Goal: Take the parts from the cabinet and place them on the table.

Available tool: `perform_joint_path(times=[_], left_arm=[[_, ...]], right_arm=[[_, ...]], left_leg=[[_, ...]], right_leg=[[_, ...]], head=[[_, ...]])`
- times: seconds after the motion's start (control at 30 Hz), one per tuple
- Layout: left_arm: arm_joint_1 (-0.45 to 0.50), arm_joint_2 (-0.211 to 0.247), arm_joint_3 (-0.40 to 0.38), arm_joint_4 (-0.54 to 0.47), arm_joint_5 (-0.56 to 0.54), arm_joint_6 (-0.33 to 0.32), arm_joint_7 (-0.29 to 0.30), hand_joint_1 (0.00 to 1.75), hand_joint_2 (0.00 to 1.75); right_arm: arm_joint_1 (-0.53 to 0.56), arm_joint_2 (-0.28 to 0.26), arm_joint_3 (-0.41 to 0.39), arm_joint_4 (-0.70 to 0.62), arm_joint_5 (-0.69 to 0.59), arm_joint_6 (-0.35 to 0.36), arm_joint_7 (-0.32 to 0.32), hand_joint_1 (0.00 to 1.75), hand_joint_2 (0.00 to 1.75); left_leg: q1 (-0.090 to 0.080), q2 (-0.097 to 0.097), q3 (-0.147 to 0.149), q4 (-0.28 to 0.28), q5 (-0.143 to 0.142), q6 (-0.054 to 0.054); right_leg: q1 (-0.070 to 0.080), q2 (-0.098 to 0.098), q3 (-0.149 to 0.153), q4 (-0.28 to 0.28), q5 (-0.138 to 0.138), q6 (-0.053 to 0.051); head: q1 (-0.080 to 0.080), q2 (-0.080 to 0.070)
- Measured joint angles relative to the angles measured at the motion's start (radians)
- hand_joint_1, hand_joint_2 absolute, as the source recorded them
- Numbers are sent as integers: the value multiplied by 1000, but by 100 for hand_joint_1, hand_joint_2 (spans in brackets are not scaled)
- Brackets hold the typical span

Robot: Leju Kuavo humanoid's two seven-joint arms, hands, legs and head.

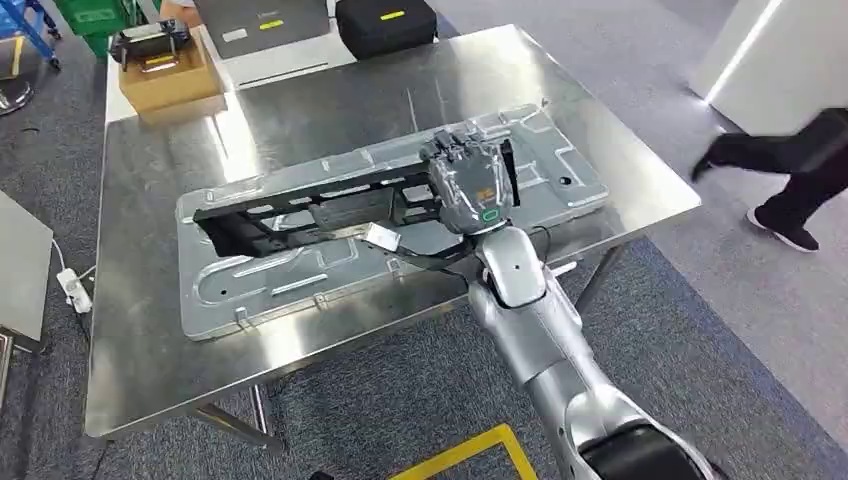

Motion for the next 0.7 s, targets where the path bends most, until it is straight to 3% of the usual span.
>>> perform_joint_path(times=[0.03,0.07,0.1,0.13,0.2,0.23,0.27,0.3,0.37,0.4,0.43,0.53,0.6,0.63,0.7], left_arm=[[1,-1,0,0,-2,0,-2,0,175],[0,-4,-2,0,-3,0,-5,0,175],[0,-8,-3,0,-4,1,-6,0,175],[0,-9,-5,0,-6,1,-7,0,175],[1,-13,-8,0,-9,2,-9,0,175],[2,-13,-8,0,-10,2,-10,0,175],[3,-13,-8,0,-11,2,-12,0,175],[3,-14,-8,0,-12,2,-13,0,175],[2,-16,-8,0,-14,2,-13,0,175],[3,-18,-8,0,-15,1,-13,0,175],[2,-18,-8,0,-15,2,-13,0,175],[2,-18,-8,0,-14,1,-18,0,175],[0,-18,-8,0,-12,1,-24,0,175],[0,-18,-8,0,-12,1,-25,0,175],[-5,-17,-8,0,-11,1,-24,0,175]], right_arm=[[9,6,-21,-23,-11,0,-30,155,175],[14,18,-57,-43,-26,0,-73,155,175],[17,28,-101,-58,-44,0,-105,155,175],[18,35,-134,-70,-60,0,-119,155,175],[25,38,-179,-79,-119,0,-131,155,175],[30,38,-196,-80,-148,0,-135,155,175],[32,39,-216,-80,-179,0,-139,155,175],[32,39,-238,-80,-203,0,-143,155,175],[28,42,-277,-79,-230,0,-154,155,175],[25,45,-294,-77,-242,1,-160,155,175],[23,47,-306,-73,-249,1,-165,155,175],[21,51,-338,-63,-284,1,-172,155,175],[11,55,-352,-53,-301,1,-174,155,175],[0,56,-360,-48,-306,1,-175,155,175],[-16,58,-372,-36,-314,1,-177,155,175]], left_leg=[[-1,0,1,-3,1,4],[9,0,11,-19,9,13],[9,1,15,-24,11,18],[9,3,15,-24,11,25],[8,2,15,-23,8,29],[8,2,15,-21,8,30],[8,1,15,-20,7,30],[8,-1,15,-17,5,29],[8,-3,17,-7,-4,24],[8,-2,16,-3,-10,19],[1,-2,10,3,-12,14],[4,-1,12,-3,-9,4],[4,-1,7,14,-27,-7],[4,0,-13,59,-56,-11],[7,0,-87,212,-122,-18]], right_leg=[[-1,-1,3,-3,1,6],[6,-1,0,-1,-4,13],[1,-1,-6,21,-19,17],[0,0,-30,74,-52,20],[-3,0,-106,228,-117,24],[-4,0,-137,284,-131,26],[-5,-1,-149,299,-123,27],[-7,-1,-137,263,-90,28],[-10,-1,-57,97,2,25],[-10,-1,-25,20,14,22],[-2,-1,-14,9,7,20],[-1,1,-19,9,9,9],[-10,-1,-9,-5,14,-3],[-11,-2,-8,-5,14,-10],[-10,-2,-7,-6,6,-17]], head=[[1,0],[0,0],[1,0],[0,0],[0,0],[1,0],[0,0],[1,0],[1,0],[2,0],[2,0],[0,0],[1,0],[-1,0],[0,0]])
